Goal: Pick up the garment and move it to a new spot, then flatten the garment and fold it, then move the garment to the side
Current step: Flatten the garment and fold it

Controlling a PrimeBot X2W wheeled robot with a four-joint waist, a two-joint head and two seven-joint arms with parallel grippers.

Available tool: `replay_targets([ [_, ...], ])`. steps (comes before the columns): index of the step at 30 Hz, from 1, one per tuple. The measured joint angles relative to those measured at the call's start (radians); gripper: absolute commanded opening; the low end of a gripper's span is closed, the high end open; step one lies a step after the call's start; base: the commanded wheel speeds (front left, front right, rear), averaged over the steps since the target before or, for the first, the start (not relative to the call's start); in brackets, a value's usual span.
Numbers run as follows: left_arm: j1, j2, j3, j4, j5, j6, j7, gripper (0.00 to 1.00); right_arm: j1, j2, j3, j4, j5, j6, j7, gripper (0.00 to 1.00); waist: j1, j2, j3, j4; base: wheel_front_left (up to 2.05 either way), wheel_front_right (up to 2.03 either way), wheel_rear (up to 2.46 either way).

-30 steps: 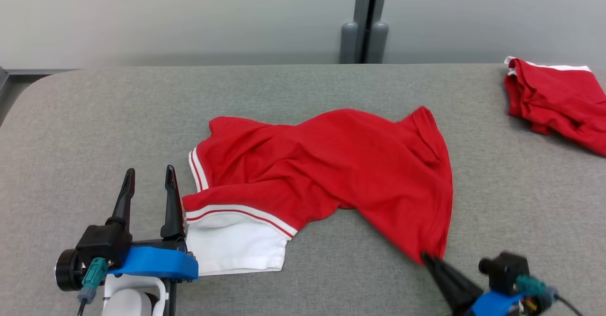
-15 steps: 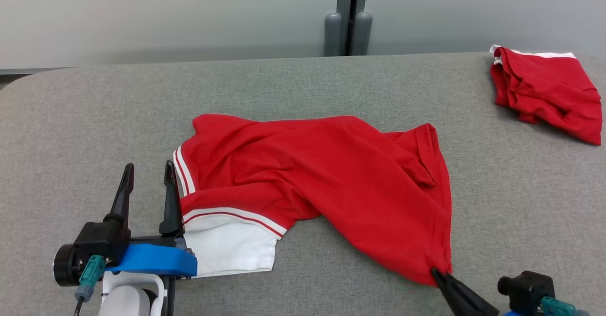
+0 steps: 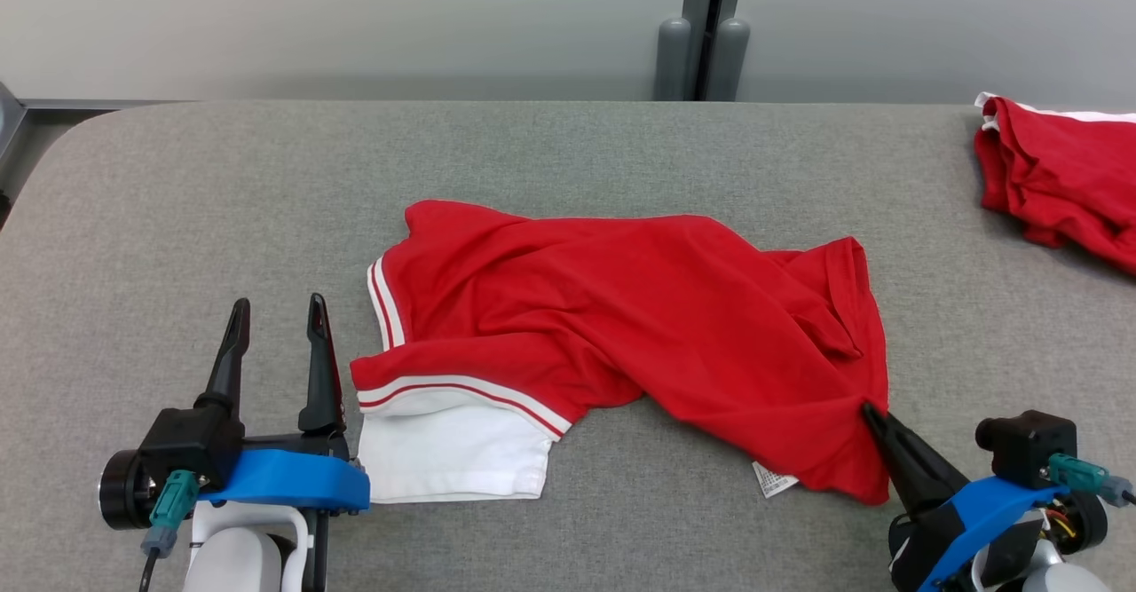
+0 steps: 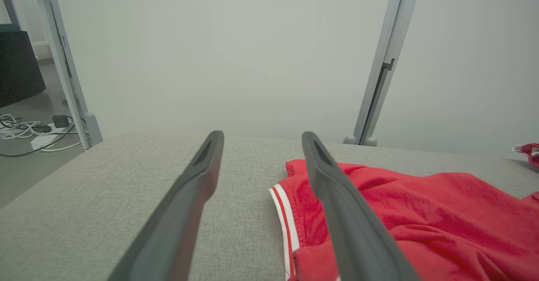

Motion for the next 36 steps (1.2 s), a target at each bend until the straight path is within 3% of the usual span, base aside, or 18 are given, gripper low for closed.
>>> replay_targets([
  [7, -0.001, 0.000, -0.001, 0.000, -0.001, 0.001, 0.000, 1.00, -0.049, 0.002, 0.011, 0.121, 0.007, 0.000, -0.048, 0.00, 0.0000, 0.0000, 0.003, 0.006, 0.00, 0.00, 0.00],
  [8, 0.000, 0.000, -0.001, 0.000, -0.001, 0.001, 0.000, 1.00, -0.052, 0.004, 0.012, 0.134, 0.007, 0.000, -0.063, 0.45, 0.0000, 0.0000, 0.002, 0.004, 0.00, 0.00, 0.00],
  [9, 0.000, -0.001, -0.001, 0.000, -0.001, 0.002, 0.000, 1.00, -0.058, 0.006, 0.011, 0.146, 0.008, 0.000, -0.077, 1.00, 0.0000, 0.0000, 0.000, 0.002, 0.00, 0.00, 0.00],
  [22, 0.037, 0.001, 0.007, 0.004, 0.000, 0.003, 0.000, 1.00, -0.079, 0.022, -0.058, 0.178, -0.015, 0.000, -0.245, 1.00, 0.0000, 0.0001, -0.053, -0.035, 0.00, 0.00, 0.00],
  [36, 0.124, 0.013, 0.007, 0.006, 0.010, 0.001, 0.000, 1.00, 0.063, 0.175, -0.160, -0.062, -0.199, 0.000, -0.291, 1.00, 0.0000, 0.0000, -0.132, -0.051, 0.00, 0.00, 0.00],
])
